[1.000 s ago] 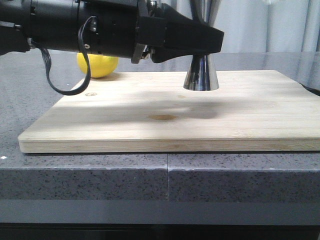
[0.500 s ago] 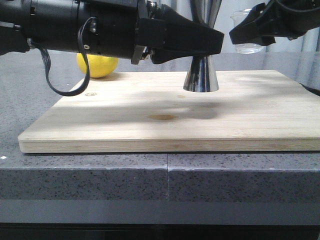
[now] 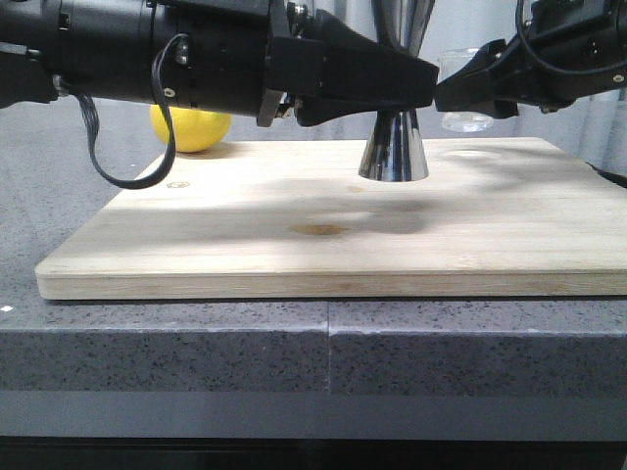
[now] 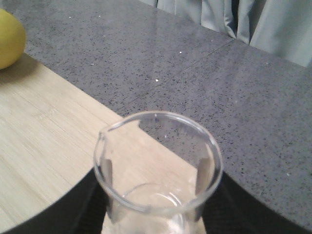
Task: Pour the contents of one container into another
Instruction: 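Lower the glass beaker onto the board with the right gripper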
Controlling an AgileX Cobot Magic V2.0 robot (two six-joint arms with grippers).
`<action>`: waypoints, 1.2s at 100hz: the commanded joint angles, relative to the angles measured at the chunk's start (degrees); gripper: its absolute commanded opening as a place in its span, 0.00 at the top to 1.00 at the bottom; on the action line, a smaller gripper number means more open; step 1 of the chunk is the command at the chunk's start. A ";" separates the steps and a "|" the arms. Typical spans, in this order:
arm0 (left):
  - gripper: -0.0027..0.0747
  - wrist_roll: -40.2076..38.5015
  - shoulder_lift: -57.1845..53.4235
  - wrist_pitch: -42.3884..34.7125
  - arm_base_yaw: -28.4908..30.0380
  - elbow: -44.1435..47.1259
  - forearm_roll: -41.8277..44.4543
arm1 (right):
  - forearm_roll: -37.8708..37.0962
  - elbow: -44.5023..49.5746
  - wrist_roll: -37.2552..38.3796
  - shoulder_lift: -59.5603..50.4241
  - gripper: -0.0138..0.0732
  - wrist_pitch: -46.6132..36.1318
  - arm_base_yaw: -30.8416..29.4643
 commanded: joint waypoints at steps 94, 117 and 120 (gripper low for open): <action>0.99 -0.34 -3.10 -3.64 -0.08 -1.79 -2.97 | 1.84 -1.37 0.33 4.23 0.59 -7.58 -0.37; 0.99 -0.34 -3.10 -3.64 -0.08 -1.79 -2.97 | 1.84 -1.37 0.33 4.23 0.53 -7.58 -0.37; 0.99 -0.34 -3.10 -3.64 -0.08 -1.79 -2.97 | 1.84 -1.37 0.33 4.23 0.49 -7.58 -0.37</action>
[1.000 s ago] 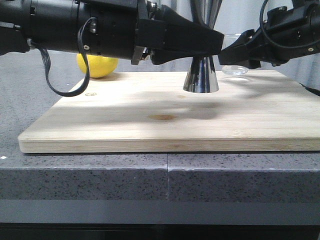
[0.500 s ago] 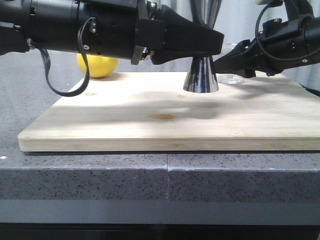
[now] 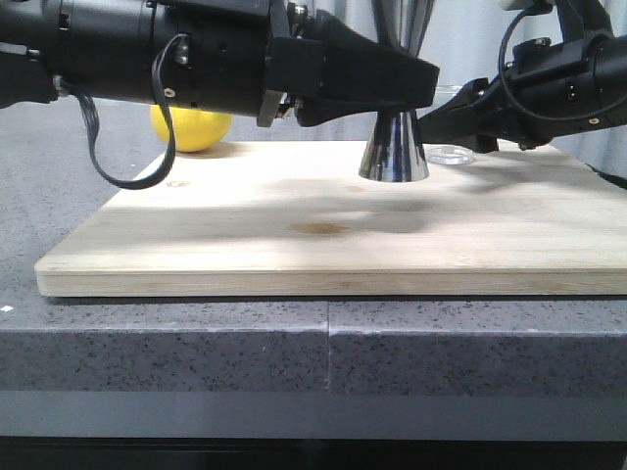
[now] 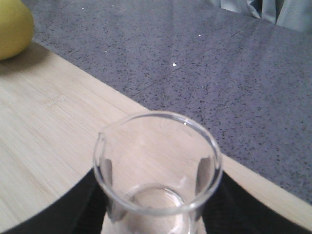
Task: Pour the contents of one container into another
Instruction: 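Lower the glass beaker onto the board with the right gripper, then open the right gripper and withdraw it from the beaker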
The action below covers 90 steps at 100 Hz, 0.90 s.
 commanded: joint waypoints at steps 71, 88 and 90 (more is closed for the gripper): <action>0.99 -0.34 -3.10 -3.64 -0.08 -1.79 -2.97 | 5.54 -1.37 0.20 -5.11 0.22 -3.10 -0.37; 0.99 -0.34 -3.10 -3.64 -0.08 -1.79 -3.08 | 5.54 -1.37 0.20 -7.88 0.22 -3.21 -0.37; 0.99 -0.34 -3.10 -3.64 -0.08 -1.79 -3.08 | 5.54 -1.37 0.20 -8.16 0.22 -3.21 -0.37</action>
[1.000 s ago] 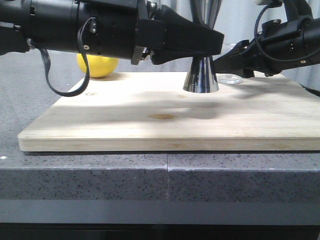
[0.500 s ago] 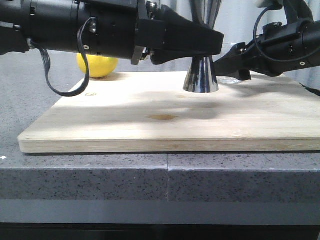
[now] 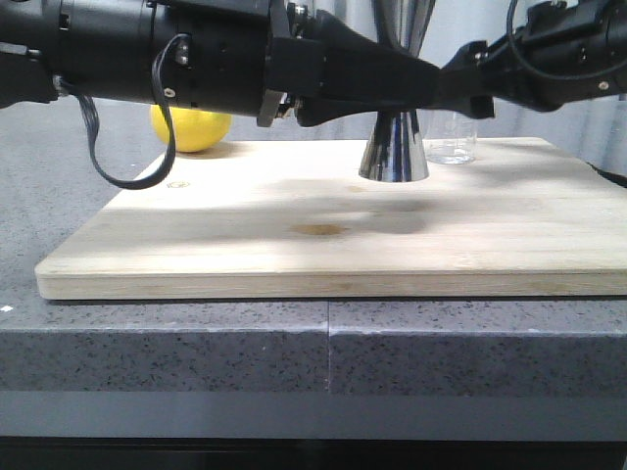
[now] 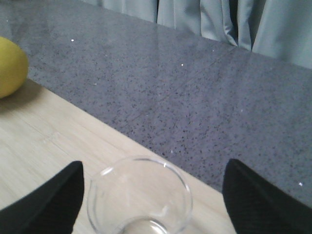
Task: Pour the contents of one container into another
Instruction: 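Open the right gripper and withdraw it from the beaker, then lower the held steel jigger onto the board with the left gripper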
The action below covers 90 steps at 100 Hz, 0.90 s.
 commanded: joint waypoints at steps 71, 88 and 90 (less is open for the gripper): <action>0.99 -0.34 -3.10 -3.64 9.95 -3.59 -3.11 | 2.26 -1.37 0.20 -30.04 0.23 -5.68 -0.37; 0.99 -0.34 -3.10 -2.65 11.86 -3.59 -3.11 | 2.26 -1.37 0.83 -33.89 0.23 -5.68 -0.37; 0.99 -0.34 -3.10 -2.47 11.86 -3.59 -3.11 | 2.26 -1.37 1.41 -34.21 0.23 -5.68 -0.37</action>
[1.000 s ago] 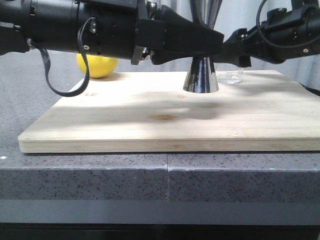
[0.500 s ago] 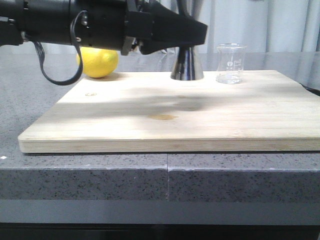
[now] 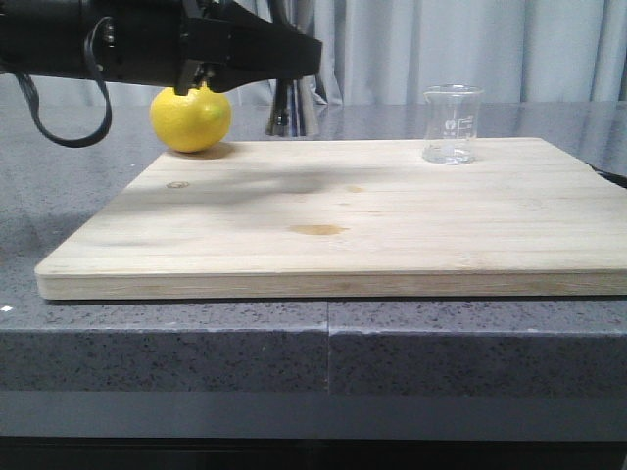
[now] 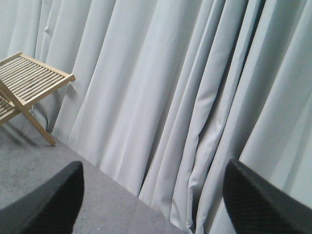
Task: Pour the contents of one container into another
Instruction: 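Lower the held steel jigger onto the board with the left gripper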
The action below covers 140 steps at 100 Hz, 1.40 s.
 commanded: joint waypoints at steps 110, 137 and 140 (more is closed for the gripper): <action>0.99 2.86 -2.08 -1.68 0.41 -1.85 -5.39 | 2.26 -1.37 4.70 -3.95 0.23 -2.51 -0.28; 0.99 3.88 1.02 -5.14 0.41 -1.85 -7.45 | 2.26 -1.37 4.70 -3.95 0.23 -2.51 -0.28; 0.99 4.13 1.02 -5.14 0.41 -1.85 -7.45 | 2.26 -1.37 4.70 -3.95 0.23 -2.51 -0.28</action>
